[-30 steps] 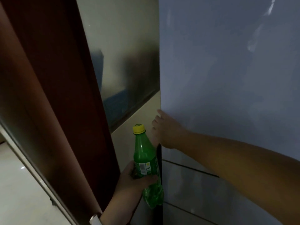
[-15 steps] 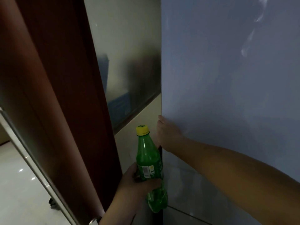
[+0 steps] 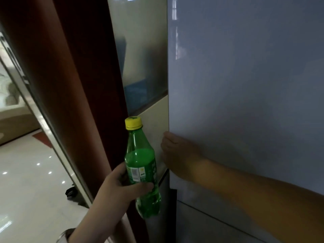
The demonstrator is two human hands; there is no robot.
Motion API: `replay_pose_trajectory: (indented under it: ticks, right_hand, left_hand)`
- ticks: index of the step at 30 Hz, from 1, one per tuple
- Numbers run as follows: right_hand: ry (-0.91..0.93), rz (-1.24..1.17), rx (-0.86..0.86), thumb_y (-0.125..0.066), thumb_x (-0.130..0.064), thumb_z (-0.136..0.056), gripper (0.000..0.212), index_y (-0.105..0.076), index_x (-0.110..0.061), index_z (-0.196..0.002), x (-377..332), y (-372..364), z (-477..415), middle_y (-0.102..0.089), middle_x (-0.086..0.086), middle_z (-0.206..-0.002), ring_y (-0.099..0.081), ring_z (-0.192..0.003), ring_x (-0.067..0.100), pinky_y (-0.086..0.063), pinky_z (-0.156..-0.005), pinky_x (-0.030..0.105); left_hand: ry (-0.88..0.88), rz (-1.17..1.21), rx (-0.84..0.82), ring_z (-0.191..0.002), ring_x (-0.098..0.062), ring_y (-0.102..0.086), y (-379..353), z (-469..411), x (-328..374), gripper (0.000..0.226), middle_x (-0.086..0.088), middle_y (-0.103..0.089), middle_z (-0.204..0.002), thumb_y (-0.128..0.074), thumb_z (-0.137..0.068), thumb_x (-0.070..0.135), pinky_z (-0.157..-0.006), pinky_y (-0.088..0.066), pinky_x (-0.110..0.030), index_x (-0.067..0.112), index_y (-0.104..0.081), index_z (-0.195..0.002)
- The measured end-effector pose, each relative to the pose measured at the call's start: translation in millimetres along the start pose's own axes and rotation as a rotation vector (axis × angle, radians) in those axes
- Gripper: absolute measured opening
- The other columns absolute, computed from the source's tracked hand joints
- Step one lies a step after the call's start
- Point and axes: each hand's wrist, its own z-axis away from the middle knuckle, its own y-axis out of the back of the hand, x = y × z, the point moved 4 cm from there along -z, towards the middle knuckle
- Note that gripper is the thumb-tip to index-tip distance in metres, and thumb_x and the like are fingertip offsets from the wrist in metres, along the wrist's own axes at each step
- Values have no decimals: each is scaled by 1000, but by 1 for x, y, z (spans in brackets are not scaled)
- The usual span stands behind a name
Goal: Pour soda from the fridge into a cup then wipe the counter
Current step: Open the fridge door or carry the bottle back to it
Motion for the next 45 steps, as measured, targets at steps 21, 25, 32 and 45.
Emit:
replay_pose_trajectory:
  ticks: [21,25,32,45]
  right_hand:
    - [-211,-31,-246,-63,-10,-82,15,-71,-18,-73,-75,137,75,-65,5,-82,-55,-96,28,-37,-112,42]
    - [-273,-12,-269,-49,-7,-90,22,-68,-15,-81,-95,171,110,-64,7,-92,-52,-102,28,-28,-117,43]
    - [-463,11,-417,-42,-16,-95,27,-68,-15,-93,-141,227,174,-66,10,-110,-54,-119,30,-10,-122,47]
    - [-1070,32,-461,-63,-23,-77,44,-62,-13,-120,-185,308,287,-38,21,-151,-29,-142,37,-19,-119,48]
  left_hand:
    - [-16,-4,-365,-92,-32,-72,59,50,-17,62,-11,-76,-96,-86,-39,18,-86,-55,-46,18,-73,-100]
    - [-48,40,-487,-87,-33,-72,43,65,-20,68,-16,-76,-94,-85,-36,16,-70,-58,-35,9,-70,-102]
    - [10,92,-685,-85,-30,-72,0,96,-32,69,-16,-76,-96,-86,-32,19,-66,-59,-30,9,-71,-99]
    - [5,42,-982,-91,-26,-73,-79,167,-38,76,-10,-77,-98,-87,-33,22,-74,-56,-33,12,-69,-106]
